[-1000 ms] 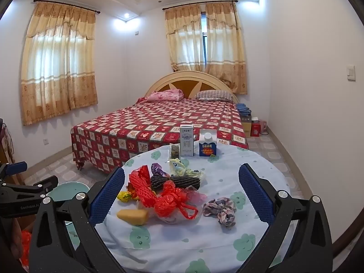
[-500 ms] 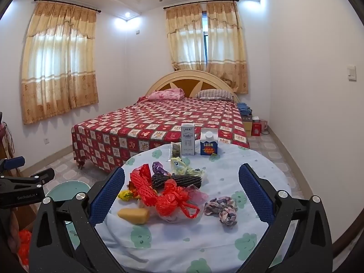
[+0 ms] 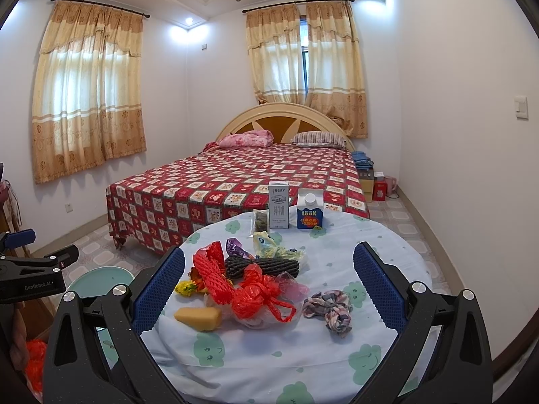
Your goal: Collect trash
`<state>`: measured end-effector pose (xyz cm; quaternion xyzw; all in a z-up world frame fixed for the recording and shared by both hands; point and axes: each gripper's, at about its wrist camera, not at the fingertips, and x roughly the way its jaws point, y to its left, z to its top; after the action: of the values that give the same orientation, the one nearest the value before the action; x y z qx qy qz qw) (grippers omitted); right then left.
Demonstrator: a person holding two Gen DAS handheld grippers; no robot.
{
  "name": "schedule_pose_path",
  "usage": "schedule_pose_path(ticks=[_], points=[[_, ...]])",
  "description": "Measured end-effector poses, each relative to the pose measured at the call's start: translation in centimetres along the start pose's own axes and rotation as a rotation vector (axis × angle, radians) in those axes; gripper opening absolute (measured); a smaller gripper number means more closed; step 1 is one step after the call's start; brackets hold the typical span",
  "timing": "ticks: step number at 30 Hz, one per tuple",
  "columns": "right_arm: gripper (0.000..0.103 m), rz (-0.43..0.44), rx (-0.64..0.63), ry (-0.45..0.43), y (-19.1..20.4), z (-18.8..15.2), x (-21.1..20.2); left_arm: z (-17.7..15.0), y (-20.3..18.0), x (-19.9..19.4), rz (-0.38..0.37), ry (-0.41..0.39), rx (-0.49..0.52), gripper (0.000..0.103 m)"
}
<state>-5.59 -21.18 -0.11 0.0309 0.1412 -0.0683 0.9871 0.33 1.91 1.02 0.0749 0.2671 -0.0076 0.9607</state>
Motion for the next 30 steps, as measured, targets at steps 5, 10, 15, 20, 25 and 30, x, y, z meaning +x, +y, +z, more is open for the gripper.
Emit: schedule_pose_path(ticks=[5, 10, 15, 20, 25, 30], points=[[0.099, 0.001, -0.001, 0.000, -0.1, 0.1, 0.0, 0.1, 0.3, 0.1, 0.003, 0.001, -0.002, 0.097], [0.099, 0.001, -0.001, 0.001, -0.1, 0.2, -0.1, 0.3, 0.8, 0.2, 0.009, 0.000, -0.008, 0.097], [0.098, 0.001, -0.001, 0.000, -0.1, 0.2, -0.1, 0.3, 0.8, 0.2, 0.009, 0.001, -0.007, 0.097], [0.098, 0.003, -0.001, 0.004, 0.1, 0.0, 0.0, 0.3, 1.1, 0.3, 0.014, 0.003, -0.010, 0.097], [0.099, 0.003, 0.000, 0.004, 0.2, -0.3, 0.2, 0.3, 1.2, 0.3, 0.014, 0.003, -0.008, 0.097], [0.099, 0.004, 0.001, 0.007, 0.4, -0.4, 0.3, 0.3, 1.2, 0.3, 0.014, 0.003, -0.008, 0.097]])
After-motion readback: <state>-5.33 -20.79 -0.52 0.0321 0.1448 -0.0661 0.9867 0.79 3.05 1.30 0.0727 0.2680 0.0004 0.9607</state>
